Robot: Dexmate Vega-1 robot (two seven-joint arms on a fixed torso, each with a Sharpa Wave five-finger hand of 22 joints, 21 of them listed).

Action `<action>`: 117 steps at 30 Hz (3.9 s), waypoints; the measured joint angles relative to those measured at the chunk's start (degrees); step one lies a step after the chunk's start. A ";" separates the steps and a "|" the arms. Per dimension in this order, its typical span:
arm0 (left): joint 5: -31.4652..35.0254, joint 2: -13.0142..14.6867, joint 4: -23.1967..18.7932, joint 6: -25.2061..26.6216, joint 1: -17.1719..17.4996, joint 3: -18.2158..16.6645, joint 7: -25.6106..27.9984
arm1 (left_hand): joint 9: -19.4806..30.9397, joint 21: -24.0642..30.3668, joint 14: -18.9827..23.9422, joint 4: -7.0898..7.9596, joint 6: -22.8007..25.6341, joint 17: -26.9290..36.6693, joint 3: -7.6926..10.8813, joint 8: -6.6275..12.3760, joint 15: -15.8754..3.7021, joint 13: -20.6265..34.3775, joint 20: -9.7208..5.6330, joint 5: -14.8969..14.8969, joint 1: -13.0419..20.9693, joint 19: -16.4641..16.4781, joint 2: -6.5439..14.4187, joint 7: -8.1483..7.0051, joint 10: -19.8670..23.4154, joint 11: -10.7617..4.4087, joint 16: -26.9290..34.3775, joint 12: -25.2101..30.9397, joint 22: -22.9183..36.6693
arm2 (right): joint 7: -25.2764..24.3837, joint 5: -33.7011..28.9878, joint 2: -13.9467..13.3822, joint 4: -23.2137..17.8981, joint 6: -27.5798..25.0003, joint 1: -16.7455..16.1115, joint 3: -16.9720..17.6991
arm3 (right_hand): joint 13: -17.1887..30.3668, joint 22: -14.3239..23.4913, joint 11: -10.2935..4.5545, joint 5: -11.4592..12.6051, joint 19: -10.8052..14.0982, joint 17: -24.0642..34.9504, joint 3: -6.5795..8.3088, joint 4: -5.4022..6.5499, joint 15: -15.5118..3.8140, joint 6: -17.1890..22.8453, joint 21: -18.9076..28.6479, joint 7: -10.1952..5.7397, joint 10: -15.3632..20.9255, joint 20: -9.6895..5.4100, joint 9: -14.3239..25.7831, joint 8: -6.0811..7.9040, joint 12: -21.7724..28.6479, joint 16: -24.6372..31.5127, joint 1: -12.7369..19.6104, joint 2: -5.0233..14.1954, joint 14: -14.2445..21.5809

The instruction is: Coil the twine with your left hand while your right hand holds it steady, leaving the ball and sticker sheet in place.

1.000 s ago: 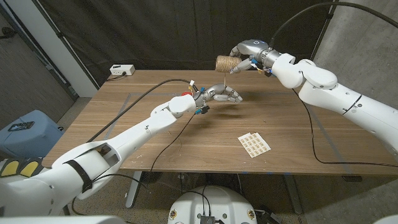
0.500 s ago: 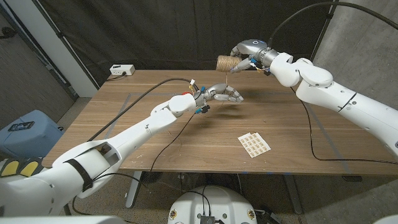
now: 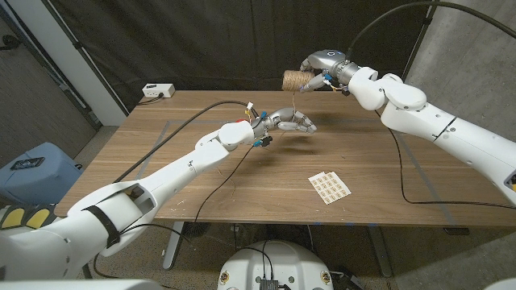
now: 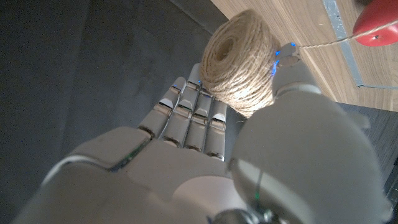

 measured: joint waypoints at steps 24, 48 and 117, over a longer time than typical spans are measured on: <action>-0.72 1.16 -3.95 0.18 0.41 0.04 -1.34 | -0.01 0.00 0.61 0.00 0.73 -0.01 0.00 0.00 -0.02 0.53 -0.02 0.00 -0.06 0.02 0.06 0.10 0.72 0.10 0.00 -0.22 0.00 | 0.35 -1.24 0.59 2.17 -0.68 1.25 -1.46 | -0.23 0.00 -0.02 -0.04 0.31 0.32 -0.10 0.09 0.00 -0.01 0.00 -0.01 0.00 -0.31 0.00 -0.45 -0.23 0.00 -0.27 0.27 -0.01; -1.21 3.60 -9.43 1.34 1.40 -0.62 -1.29 | -0.02 0.00 0.69 0.00 0.72 -0.02 0.00 0.00 0.09 1.33 -0.21 0.00 0.11 0.20 0.23 0.10 1.02 -0.20 -0.23 -0.43 0.00 | 0.96 -1.44 0.48 2.96 -1.28 1.51 -1.94 | 0.07 0.00 -0.03 -0.37 0.32 0.81 -0.40 0.08 -0.02 -0.02 0.00 -0.02 0.01 -0.32 0.00 -0.22 -0.25 0.00 -0.39 0.39 0.43; -5.02 6.19 -16.50 0.82 2.29 -3.69 -2.59 | 0.00 0.00 1.64 0.00 1.03 0.53 0.00 -0.01 -0.03 3.44 -0.21 0.00 0.11 0.83 0.22 0.41 1.32 0.11 -0.45 -0.63 0.00 | 1.00 -2.87 0.91 6.87 -3.88 1.57 -3.71 | 0.07 0.00 -0.13 -0.23 0.71 1.34 -0.86 0.08 -0.30 -0.02 0.00 -0.02 -0.05 -0.71 0.00 -0.09 -0.48 -0.62 -0.29 0.29 1.33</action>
